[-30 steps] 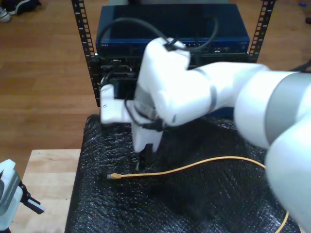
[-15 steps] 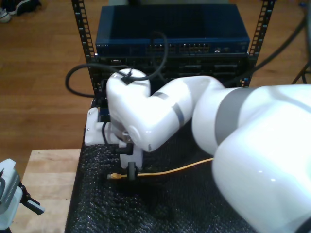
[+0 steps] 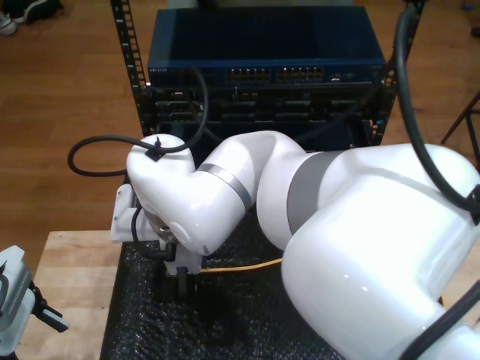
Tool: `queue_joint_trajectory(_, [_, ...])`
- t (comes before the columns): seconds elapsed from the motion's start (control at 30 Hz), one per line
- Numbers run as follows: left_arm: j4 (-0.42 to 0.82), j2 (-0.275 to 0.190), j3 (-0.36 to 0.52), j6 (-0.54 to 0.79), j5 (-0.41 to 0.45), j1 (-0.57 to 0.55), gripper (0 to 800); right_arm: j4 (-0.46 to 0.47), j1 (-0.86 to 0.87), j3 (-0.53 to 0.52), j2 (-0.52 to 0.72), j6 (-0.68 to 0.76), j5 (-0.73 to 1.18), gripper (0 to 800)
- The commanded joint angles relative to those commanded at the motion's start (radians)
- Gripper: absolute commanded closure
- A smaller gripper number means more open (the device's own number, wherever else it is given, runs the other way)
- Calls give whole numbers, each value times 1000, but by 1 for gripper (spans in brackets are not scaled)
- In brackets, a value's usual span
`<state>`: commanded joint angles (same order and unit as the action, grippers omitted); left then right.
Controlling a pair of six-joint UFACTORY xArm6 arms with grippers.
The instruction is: Grab the cable and plug it in
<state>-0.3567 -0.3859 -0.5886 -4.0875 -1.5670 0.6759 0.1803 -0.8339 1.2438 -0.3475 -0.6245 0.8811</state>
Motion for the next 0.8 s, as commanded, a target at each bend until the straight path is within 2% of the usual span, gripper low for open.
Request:
queue_joint_trajectory(0.33, [0, 2, 0, 2, -2, 0, 0, 20, -8, 20, -17, 34, 0, 285])
queue_joint_trajectory(0.43, [0, 0, 0, 2, -2, 0, 0, 23, -8, 26, -23, 34, 0, 305])
queue_joint_trajectory(0.8, [2, 2, 0, 2, -2, 0, 0, 26, -14, 31, -34, 34, 0, 472])
